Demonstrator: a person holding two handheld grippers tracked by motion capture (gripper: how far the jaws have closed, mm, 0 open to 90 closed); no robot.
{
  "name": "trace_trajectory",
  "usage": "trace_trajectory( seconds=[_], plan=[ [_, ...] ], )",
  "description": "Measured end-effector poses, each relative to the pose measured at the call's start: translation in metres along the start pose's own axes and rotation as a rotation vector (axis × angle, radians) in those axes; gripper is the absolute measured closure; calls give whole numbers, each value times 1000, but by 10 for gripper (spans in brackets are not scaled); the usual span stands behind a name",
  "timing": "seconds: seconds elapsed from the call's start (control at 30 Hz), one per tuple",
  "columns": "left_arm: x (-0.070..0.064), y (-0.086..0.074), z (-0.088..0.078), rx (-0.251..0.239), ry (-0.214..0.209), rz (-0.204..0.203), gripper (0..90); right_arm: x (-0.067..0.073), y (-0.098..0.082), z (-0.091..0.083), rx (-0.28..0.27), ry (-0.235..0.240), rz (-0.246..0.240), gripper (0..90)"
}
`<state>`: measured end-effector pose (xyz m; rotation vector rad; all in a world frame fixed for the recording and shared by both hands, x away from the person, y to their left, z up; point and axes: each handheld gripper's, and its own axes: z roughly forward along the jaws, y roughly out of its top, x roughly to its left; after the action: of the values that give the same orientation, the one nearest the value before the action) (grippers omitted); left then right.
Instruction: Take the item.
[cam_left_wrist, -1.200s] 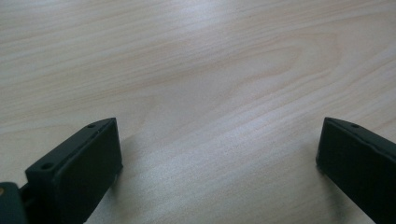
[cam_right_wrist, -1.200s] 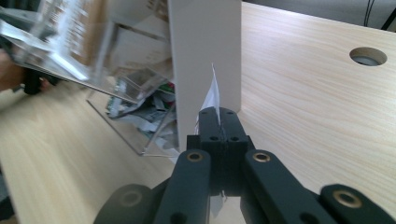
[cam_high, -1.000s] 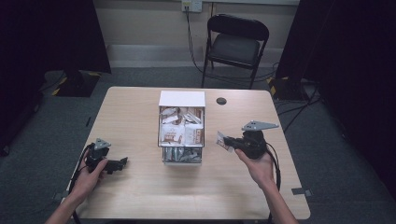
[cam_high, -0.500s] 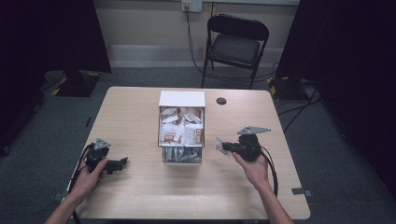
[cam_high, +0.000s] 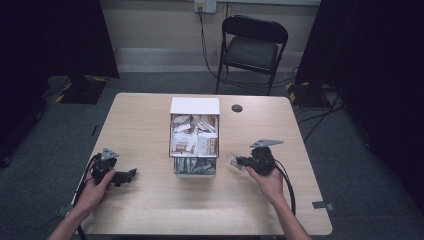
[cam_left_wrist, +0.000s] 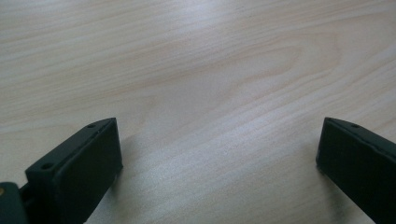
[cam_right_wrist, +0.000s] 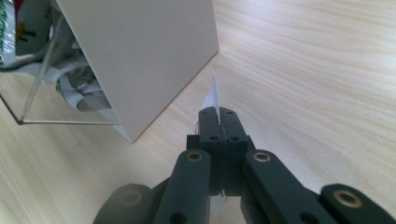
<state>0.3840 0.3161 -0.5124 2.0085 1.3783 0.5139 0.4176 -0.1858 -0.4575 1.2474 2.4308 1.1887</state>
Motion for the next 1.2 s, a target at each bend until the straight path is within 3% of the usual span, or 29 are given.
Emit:
trace_trajectory(
  seconds=[0.67,0.87,1.2],
  plan=[
    [0,0,0,2,0,1,0,-1,-9,29,61,-25,-10,900],
    [0,0,0,-3,0,-4,0,-2,-12,32,50,-38,-11,897],
    [0,0,0,2,0,1,0,-8,-15,35,46,-54,28,840]
  ],
)
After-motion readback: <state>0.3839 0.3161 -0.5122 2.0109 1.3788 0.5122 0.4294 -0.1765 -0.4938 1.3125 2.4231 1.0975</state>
